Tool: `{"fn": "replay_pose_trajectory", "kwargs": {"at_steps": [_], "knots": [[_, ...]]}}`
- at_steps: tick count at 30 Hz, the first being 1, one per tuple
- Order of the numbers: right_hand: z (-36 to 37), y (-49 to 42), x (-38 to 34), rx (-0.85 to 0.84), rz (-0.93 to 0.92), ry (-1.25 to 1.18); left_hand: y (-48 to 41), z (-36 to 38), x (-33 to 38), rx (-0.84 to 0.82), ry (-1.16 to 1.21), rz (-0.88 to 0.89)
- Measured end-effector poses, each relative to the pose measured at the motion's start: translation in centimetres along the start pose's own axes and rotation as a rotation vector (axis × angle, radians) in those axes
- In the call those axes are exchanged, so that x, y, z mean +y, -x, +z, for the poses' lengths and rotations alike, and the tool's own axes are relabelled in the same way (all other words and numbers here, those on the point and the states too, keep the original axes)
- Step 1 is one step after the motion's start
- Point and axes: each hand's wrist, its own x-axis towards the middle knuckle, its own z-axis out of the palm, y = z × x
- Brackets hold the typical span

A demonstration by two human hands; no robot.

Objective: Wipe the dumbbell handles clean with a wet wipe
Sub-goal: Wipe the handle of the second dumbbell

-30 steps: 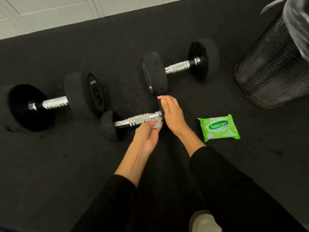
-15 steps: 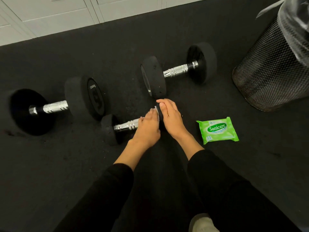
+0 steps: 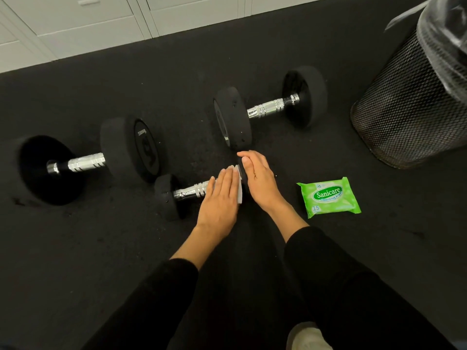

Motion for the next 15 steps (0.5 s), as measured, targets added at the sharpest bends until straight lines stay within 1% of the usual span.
{"fn": "replay_pose_trajectory", "kwargs": {"at_steps": [3, 5, 7, 9, 11, 15], "knots": [[0.0, 0.0, 0.0, -0.008, 0.001, 0.009, 0.3, 0.0, -1.6, 0.013, -0.007, 0.031], [0.0, 0.1, 0.0, -0.013, 0.005, 0.009, -1.0, -0.5, -2.2, 0.029, 0.037, -0.048], [0.0, 0.1, 0.0, -0.009, 0.008, 0.007, -2.7, -1.3, -2.1, -0.027, 0.071, -0.143], [0.0, 0.0, -0.1, -0.007, 0.010, 0.003, -3.7, -1.4, -1.6, -0.081, 0.078, -0.158], [0.0, 0.1, -0.1, -0.013, 0.009, 0.000, -3.6, -1.1, -1.0, -0.038, 0.139, -0.144], [-0.1, 0.1, -0.1, -0.025, 0.012, 0.004, -1.2, -0.8, -1.0, 0.082, 0.145, -0.016]]}}
